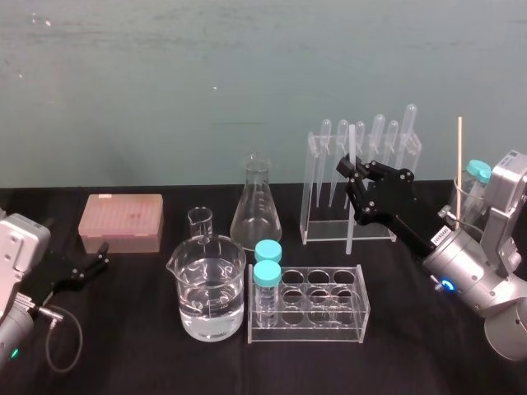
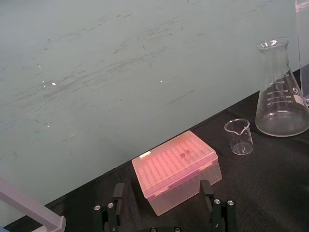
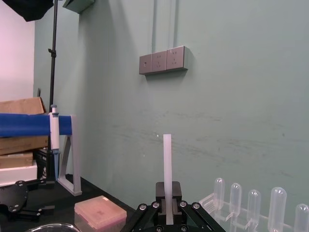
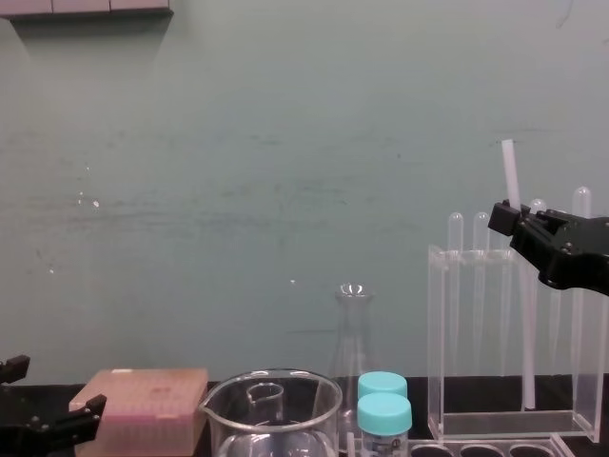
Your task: Pick up the stirring rod with one hand, then place it down.
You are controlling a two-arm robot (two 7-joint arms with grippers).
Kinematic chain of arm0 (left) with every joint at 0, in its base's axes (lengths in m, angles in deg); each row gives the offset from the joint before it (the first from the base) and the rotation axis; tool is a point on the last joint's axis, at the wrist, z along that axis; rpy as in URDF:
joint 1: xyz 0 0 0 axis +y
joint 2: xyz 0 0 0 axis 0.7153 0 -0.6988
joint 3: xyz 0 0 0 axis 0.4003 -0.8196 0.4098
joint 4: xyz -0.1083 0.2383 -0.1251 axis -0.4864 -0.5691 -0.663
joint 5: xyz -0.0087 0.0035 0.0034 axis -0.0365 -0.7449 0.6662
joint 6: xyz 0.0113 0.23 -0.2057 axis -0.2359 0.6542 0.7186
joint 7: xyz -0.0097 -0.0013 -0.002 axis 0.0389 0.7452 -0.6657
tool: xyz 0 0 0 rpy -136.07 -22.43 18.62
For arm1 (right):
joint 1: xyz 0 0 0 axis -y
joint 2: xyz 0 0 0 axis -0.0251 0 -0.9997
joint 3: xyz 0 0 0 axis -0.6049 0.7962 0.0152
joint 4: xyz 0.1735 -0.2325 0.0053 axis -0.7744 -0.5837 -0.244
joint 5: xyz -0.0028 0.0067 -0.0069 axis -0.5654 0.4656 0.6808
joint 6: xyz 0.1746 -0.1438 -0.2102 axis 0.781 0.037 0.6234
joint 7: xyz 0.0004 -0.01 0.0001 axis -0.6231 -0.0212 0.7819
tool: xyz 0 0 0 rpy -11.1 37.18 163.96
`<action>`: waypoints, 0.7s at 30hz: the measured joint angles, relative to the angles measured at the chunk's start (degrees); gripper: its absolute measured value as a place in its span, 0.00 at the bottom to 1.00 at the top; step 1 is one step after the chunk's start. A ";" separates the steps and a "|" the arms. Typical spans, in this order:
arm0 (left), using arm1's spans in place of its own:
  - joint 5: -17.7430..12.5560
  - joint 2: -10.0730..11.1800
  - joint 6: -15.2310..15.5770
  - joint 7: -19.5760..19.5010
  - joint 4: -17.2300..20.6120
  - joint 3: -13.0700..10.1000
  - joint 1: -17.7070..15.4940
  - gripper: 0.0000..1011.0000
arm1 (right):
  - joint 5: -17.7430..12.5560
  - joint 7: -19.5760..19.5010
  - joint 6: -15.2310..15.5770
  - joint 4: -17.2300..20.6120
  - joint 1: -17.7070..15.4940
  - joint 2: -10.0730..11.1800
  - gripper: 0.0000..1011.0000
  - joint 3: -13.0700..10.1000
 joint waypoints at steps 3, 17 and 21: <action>0.00 0.00 0.00 0.00 0.00 0.00 0.00 0.99 | 0.00 0.00 0.00 0.00 0.00 0.00 0.07 0.00; 0.00 0.00 0.00 0.00 0.00 0.00 0.00 0.99 | 0.00 0.00 0.00 0.00 0.00 0.00 0.07 0.00; 0.00 0.00 0.00 0.00 0.00 0.00 0.00 0.99 | 0.00 0.00 0.00 0.00 0.00 0.00 0.07 0.00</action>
